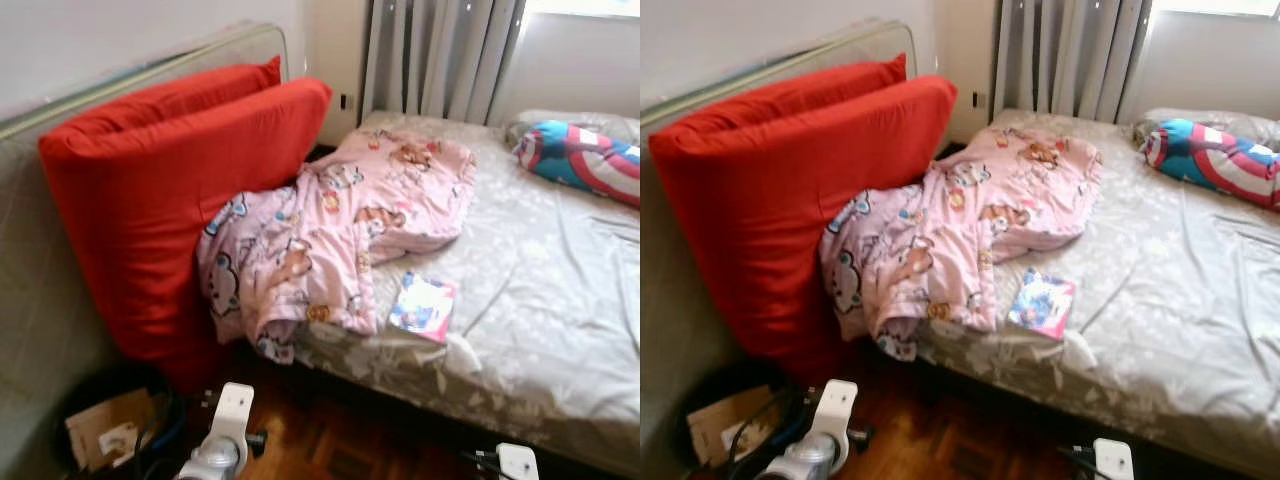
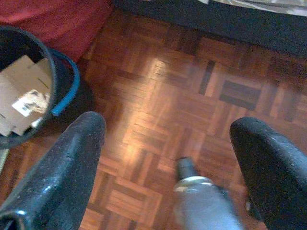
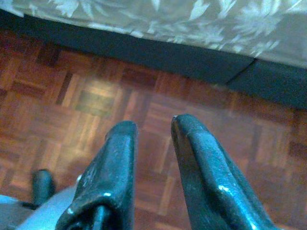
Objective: Clean up the room
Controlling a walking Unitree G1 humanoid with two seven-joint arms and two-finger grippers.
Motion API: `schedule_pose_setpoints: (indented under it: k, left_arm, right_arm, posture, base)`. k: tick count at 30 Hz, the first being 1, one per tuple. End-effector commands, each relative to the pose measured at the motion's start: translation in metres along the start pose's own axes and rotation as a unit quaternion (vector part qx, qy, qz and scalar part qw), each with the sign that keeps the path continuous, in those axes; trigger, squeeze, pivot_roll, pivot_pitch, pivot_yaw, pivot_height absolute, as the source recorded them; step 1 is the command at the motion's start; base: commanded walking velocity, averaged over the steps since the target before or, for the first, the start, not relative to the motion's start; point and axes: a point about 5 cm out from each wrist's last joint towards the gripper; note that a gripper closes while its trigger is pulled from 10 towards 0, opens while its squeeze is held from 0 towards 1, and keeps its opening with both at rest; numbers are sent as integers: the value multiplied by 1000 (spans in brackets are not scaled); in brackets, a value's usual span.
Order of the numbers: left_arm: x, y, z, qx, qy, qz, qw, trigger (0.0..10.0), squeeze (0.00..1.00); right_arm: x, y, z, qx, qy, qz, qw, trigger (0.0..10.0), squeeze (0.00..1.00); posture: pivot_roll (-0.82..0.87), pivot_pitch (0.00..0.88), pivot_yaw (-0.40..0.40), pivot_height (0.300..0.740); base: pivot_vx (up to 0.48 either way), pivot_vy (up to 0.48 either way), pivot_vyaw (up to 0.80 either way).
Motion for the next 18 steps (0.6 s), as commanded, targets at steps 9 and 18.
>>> schedule_pose_setpoints:
  k: [9,18]
  left_arm:
    - [-9,-5,1,-7,9,8,1000,10000,0]
    - [-9,-4,1,-6,8,15,1000,10000,0]
  right_arm:
    - [-6,-2,-1,-5,10,6,1000,10000,0]
    - [-6,-2,-1,-2,10,1,1000,10000,0]
  posture:
    - [-39,0,-33,740]
    - [-40,0,-31,740]
  base:
    - [0,0,0]
    - [0,0,0]
Point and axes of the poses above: a point about 5 cm out from each wrist's last joint towards the gripper, its own z axis pointing back from the gripper into the wrist, its own y axis along the axis of the wrist's last joint, x = y × z, and after that the axes turned 4 degrees about z, right-handed
